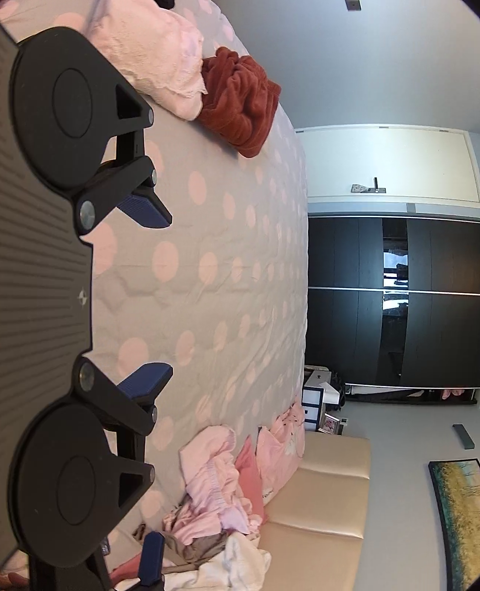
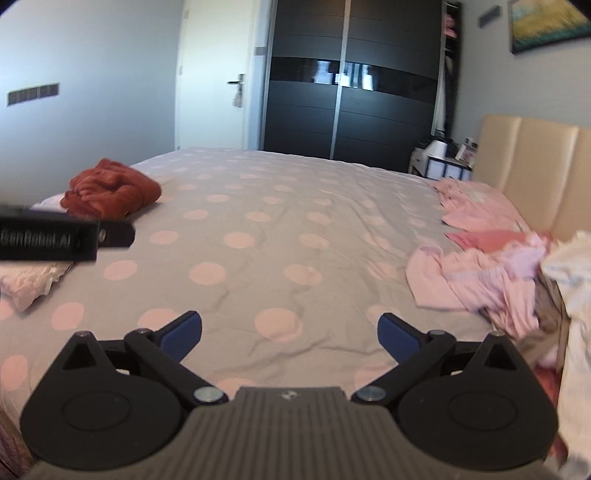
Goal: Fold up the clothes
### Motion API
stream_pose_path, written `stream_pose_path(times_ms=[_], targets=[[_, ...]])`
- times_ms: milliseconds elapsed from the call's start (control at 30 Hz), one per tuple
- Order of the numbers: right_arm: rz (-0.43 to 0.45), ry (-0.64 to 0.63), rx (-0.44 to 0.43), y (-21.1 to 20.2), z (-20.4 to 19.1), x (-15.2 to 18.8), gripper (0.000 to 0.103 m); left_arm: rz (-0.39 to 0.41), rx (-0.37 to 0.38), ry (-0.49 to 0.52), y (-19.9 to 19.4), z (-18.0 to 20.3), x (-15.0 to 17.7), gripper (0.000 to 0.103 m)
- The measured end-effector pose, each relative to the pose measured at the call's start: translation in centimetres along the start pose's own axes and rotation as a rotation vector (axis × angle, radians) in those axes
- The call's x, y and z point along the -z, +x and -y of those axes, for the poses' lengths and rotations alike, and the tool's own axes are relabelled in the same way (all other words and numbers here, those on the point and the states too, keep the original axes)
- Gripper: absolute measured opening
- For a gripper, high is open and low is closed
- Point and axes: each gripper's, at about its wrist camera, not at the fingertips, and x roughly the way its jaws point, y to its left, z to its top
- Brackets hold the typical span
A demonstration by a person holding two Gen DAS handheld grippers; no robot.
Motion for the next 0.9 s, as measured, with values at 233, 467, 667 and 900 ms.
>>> stream_pose_path(times_ms=[233,467,667,900], targets=[[-0.075,0.055,-0.005,1.1,0.4,2.7,0.102,-0.013,-0.04,0.044,0.7,1.3,3.5,0.08],[-0.104,-0.007,0.034,2.8,-0.3,3.4,0.102,-0.067,-0.01,0.038,2.4,2.7,4.9,0.08],[-0.115,0.017,0.023,4.6,-0.5,3.6,0.102,-0.107,-0.056,-0.003,3.8,1.3,5.1,0.08],[-0.088,0.065,0.062,5.7,-0.8,3.7,0.102,-0.109,-0.125,0.014,4.7,0.2,5.2,0.08]])
